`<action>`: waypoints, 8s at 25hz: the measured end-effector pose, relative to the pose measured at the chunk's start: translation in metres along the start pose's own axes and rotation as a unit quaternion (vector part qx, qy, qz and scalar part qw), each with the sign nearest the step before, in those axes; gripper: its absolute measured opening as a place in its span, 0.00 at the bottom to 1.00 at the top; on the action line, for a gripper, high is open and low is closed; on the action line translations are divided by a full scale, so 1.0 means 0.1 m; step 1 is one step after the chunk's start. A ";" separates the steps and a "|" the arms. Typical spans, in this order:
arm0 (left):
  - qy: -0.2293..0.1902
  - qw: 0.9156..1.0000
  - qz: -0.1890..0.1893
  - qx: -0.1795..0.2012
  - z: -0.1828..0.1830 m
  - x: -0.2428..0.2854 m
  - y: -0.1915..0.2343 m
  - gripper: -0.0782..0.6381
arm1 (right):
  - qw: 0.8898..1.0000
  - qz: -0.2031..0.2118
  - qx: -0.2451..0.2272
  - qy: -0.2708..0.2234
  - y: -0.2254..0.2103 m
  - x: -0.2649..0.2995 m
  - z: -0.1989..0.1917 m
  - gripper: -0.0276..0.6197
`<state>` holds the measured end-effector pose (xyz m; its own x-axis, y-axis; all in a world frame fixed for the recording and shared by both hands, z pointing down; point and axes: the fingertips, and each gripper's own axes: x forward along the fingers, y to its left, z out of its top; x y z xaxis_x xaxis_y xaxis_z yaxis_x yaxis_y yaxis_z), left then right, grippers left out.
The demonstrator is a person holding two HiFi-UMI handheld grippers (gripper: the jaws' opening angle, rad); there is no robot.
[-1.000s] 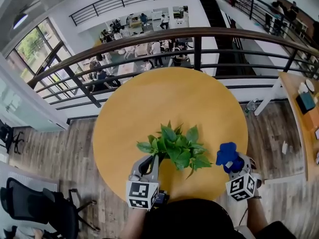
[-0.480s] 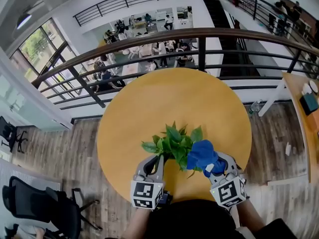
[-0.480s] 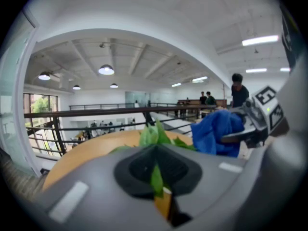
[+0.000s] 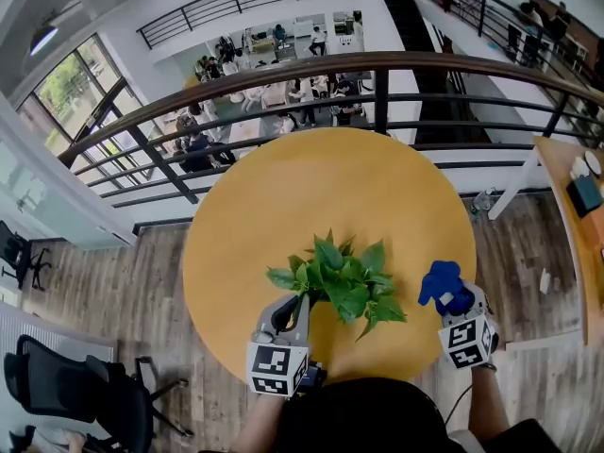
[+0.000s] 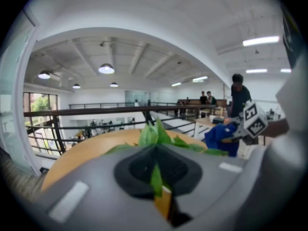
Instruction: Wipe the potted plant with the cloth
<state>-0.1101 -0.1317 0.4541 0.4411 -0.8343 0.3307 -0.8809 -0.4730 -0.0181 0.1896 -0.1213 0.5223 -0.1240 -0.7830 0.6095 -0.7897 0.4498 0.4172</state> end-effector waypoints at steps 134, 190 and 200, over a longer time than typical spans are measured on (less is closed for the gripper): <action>0.002 1.000 -0.015 -0.012 -0.08 0.02 0.00 0.11 | 0.979 0.119 -0.123 -0.111 0.90 0.80 1.65 0.29; 0.018 1.000 -0.008 -0.001 -0.10 0.04 0.01 0.11 | 0.997 0.042 -0.053 0.033 0.23 -0.05 -0.40 0.29; 0.011 1.000 -0.002 0.000 -0.06 0.00 -0.02 0.11 | 0.969 0.085 0.028 -0.229 0.26 -0.07 1.53 0.29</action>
<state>-0.1093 -0.1291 0.4602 0.4404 -0.8266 0.3505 -0.8794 -0.4758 -0.0173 0.0776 -0.1697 0.4255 -0.4990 -0.8136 0.2984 -0.7641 0.5755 0.2915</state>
